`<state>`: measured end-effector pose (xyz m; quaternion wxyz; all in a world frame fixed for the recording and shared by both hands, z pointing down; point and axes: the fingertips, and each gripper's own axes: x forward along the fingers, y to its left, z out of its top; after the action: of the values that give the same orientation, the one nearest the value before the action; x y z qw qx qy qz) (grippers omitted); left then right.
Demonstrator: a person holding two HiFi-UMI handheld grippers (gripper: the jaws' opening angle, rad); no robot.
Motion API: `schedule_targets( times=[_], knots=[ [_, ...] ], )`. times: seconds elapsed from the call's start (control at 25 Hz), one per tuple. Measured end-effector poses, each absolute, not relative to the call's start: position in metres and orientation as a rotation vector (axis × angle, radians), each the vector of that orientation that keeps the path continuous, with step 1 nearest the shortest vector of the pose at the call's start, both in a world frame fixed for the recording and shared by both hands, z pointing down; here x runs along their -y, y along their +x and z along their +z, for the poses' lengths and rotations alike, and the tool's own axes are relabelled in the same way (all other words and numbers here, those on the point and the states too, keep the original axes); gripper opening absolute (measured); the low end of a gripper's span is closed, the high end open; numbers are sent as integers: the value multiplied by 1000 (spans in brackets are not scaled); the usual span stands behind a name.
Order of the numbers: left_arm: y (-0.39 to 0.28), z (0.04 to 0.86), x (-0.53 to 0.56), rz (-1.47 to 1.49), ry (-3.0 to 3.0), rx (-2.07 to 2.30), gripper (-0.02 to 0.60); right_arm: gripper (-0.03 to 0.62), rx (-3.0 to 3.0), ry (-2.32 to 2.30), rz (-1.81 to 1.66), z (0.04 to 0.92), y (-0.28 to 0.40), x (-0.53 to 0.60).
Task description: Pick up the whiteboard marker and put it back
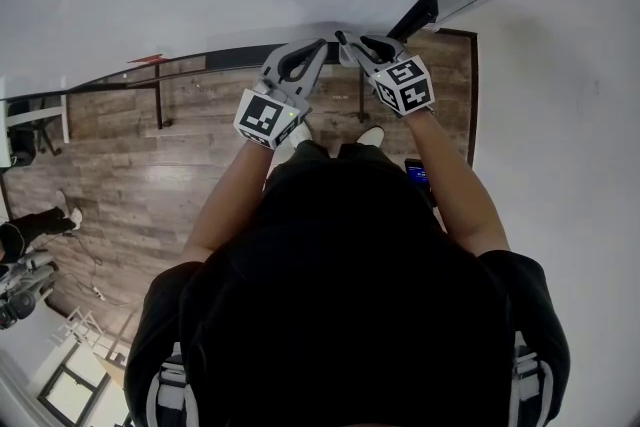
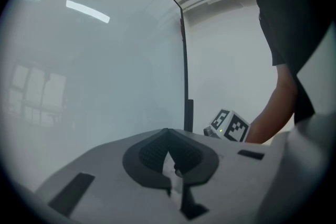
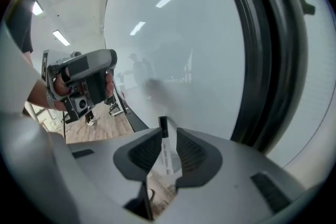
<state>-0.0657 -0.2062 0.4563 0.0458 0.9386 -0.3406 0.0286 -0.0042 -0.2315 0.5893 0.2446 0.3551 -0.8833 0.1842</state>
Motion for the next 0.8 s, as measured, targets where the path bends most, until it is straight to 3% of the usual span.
schedule_targets(
  times=[0.36, 0.8],
  knots=[
    [-65, 437, 207, 75, 2885, 1023, 3, 83, 2584, 1027, 444, 505, -5, 225],
    [-57, 368, 200, -25, 2898, 934, 3, 16, 2839, 1056, 184, 373, -10, 204]
  ],
)
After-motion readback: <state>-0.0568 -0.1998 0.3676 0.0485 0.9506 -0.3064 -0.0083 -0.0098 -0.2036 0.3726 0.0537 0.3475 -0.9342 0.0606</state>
